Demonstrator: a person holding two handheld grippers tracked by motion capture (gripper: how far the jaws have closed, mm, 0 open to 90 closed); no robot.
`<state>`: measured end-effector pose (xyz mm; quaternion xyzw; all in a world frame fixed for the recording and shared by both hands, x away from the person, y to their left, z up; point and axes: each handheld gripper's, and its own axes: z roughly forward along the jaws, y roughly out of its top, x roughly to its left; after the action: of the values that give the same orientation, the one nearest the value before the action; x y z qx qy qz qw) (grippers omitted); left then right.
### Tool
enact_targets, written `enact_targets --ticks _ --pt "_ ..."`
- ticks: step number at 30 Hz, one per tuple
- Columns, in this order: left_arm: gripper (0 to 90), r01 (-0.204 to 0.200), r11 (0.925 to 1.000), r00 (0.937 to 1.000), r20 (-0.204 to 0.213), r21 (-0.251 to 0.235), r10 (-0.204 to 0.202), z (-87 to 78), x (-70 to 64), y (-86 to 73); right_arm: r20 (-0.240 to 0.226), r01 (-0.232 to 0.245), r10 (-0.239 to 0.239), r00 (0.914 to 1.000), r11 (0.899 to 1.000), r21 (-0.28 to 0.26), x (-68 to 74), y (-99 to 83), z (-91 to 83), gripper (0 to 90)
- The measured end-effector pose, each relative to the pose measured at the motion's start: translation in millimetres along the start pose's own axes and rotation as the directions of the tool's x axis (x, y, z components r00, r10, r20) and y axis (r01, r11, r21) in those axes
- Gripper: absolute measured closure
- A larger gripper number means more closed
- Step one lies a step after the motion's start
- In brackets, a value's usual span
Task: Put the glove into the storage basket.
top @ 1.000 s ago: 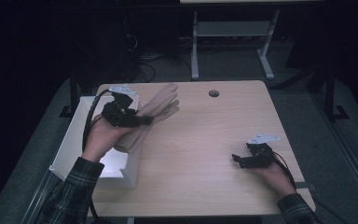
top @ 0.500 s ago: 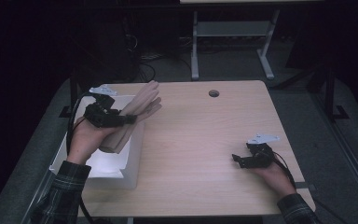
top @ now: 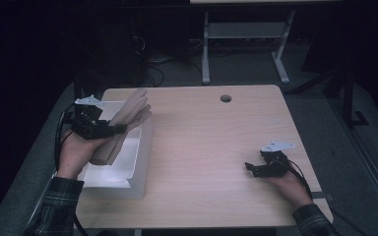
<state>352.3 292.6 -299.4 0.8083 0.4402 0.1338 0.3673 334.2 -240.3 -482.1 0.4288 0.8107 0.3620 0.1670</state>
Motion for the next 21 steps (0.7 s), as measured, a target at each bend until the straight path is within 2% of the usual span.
enact_targets --ticks 10,21 --pt "64.7 0.047 0.9987 0.9974 -0.056 0.02 -0.045 2.8 19.3 -20.7 0.0 0.002 -0.002 1.0 1.0 0.002 -0.2 0.1 -0.2 18.8" --pt "64.8 0.08 0.9955 0.9947 -0.068 0.051 -0.077 22.3 28.6 -39.1 0.0 0.002 -0.002 1.0 1.0 0.001 -0.2 0.0 -0.1 18.8"
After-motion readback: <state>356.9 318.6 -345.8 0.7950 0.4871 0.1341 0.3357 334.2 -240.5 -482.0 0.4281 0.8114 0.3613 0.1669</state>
